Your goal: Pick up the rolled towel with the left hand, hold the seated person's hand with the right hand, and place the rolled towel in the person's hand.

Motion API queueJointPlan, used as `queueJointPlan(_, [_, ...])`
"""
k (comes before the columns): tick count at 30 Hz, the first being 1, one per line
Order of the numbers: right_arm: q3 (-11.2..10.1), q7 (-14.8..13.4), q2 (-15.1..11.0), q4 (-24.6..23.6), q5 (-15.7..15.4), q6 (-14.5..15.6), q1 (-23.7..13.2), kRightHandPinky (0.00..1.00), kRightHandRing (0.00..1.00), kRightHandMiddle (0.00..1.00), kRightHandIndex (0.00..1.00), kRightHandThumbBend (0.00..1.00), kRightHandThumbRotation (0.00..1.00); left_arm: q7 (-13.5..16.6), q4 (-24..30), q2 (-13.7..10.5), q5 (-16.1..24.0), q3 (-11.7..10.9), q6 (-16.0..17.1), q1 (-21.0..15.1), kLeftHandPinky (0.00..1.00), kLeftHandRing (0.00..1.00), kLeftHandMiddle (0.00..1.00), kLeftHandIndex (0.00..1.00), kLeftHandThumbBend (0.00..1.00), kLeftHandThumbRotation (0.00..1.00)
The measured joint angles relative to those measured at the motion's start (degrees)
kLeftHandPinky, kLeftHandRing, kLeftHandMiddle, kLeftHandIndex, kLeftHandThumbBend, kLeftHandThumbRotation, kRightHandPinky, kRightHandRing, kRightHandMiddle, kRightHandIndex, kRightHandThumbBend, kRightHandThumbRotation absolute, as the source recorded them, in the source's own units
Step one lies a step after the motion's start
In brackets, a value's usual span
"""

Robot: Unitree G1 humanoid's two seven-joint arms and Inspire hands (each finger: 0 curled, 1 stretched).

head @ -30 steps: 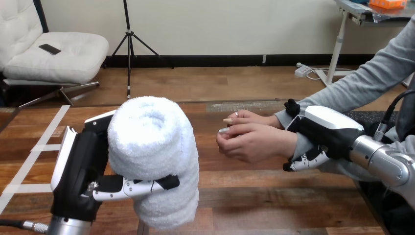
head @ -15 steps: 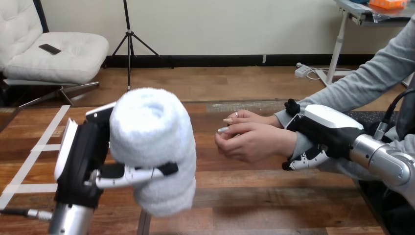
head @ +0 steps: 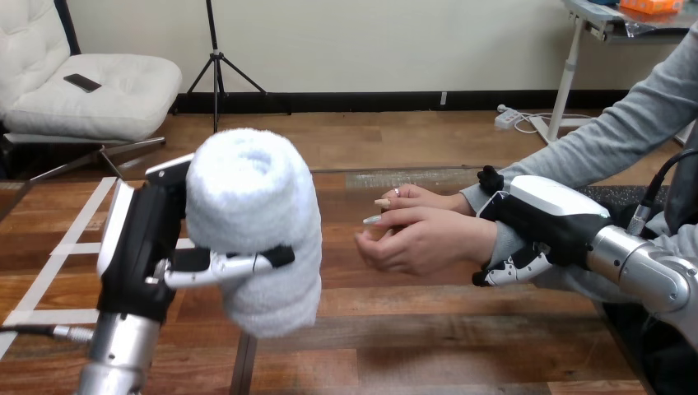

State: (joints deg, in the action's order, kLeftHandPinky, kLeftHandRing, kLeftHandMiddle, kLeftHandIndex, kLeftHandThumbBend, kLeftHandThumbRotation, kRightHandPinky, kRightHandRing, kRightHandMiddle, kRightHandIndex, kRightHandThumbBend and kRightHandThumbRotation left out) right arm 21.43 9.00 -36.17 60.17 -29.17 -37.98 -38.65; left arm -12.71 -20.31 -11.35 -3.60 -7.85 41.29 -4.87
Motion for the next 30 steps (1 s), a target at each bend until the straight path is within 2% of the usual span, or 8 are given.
queueJointPlan(16, [0.0, 0.4, 0.0, -0.3, 0.0, -0.6, 0.1, 0.19, 0.23, 0.28, 0.28, 0.54, 0.12, 0.5, -10.6, 0.0, 0.6, 0.0, -0.5, -7.9, 0.28, 0.33, 0.38, 0.39, 0.65, 0.00])
queueJointPlan(26, [0.0, 0.9, 0.0, -0.7, 0.1, -0.7, 0.3, 0.19, 0.22, 0.27, 0.27, 0.55, 0.13, 0.7, -17.3, 0.0, 2.2, 0.1, -0.6, -12.3, 0.31, 0.35, 0.39, 0.39, 0.64, 0.00])
queueJointPlan(27, [0.0, 1.1, 0.0, -1.2, 0.1, -0.9, 0.4, 0.19, 0.22, 0.27, 0.27, 0.55, 0.14, 0.9, -20.4, 0.1, 3.4, 0.3, -0.6, -14.5, 0.32, 0.35, 0.40, 0.39, 0.64, 0.00])
queueJointPlan(30, [0.0, 1.2, 0.0, -1.2, 0.1, -1.0, 0.5, 0.18, 0.22, 0.27, 0.27, 0.55, 0.13, 1.2, -21.6, 0.1, 3.8, 0.3, -0.2, -15.0, 0.33, 0.35, 0.39, 0.39, 0.65, 0.00])
